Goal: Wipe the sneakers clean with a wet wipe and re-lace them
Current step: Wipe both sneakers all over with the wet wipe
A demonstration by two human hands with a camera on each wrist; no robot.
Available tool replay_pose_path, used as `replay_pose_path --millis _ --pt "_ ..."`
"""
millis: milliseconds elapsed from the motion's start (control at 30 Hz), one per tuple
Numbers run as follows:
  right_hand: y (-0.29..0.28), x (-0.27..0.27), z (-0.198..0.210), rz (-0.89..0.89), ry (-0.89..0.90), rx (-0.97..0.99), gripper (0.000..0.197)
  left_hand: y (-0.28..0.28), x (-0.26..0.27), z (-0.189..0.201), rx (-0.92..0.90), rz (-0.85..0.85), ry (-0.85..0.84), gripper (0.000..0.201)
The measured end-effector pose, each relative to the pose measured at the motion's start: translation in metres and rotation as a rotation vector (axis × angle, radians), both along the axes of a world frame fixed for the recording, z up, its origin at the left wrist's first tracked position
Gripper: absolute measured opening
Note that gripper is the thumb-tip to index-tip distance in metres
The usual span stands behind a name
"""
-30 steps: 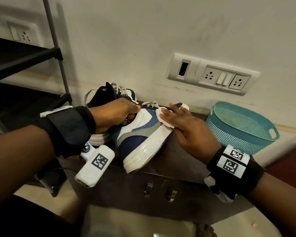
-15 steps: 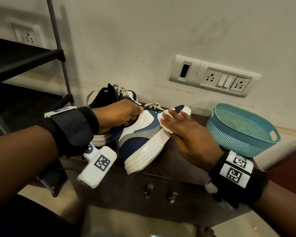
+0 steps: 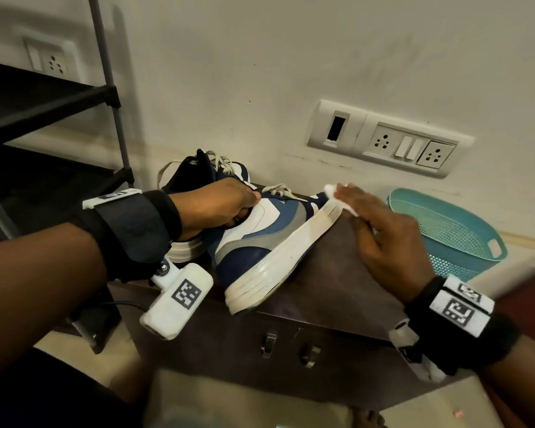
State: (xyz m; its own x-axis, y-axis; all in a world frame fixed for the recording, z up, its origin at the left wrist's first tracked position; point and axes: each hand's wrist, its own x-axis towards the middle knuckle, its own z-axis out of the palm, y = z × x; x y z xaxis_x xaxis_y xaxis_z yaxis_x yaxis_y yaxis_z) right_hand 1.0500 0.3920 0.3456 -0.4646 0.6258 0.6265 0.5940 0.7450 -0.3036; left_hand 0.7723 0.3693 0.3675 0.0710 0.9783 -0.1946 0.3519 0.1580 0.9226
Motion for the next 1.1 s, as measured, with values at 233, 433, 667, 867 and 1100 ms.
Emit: replay_pose_path --millis 233,433,667,867,1100 --pt "-0.073 -0.046 -0.036 0.469 -0.354 -0.008 0.052 -0.002 -0.002 -0.001 0.013 0.033 0.007 0.046" --pt "-0.021 -0.009 -0.025 0.421 -0.34 -0.039 0.047 -0.005 0.0 0.002 0.002 -0.006 0.004 0.045" --pt "-0.065 -0.042 -0.033 0.596 -0.452 0.051 0.046 -0.004 0.0 0.001 -0.008 -0.01 -0.015 0.044" --pt "-0.058 -0.049 -0.026 0.727 -0.6 0.151 0.047 -0.003 0.006 0.004 -0.013 -0.038 -0.003 0.044" --pt "-0.009 0.002 -0.02 0.344 -0.242 -0.141 0.037 0.002 -0.002 0.002 -0.058 -0.005 -0.035 0.04"
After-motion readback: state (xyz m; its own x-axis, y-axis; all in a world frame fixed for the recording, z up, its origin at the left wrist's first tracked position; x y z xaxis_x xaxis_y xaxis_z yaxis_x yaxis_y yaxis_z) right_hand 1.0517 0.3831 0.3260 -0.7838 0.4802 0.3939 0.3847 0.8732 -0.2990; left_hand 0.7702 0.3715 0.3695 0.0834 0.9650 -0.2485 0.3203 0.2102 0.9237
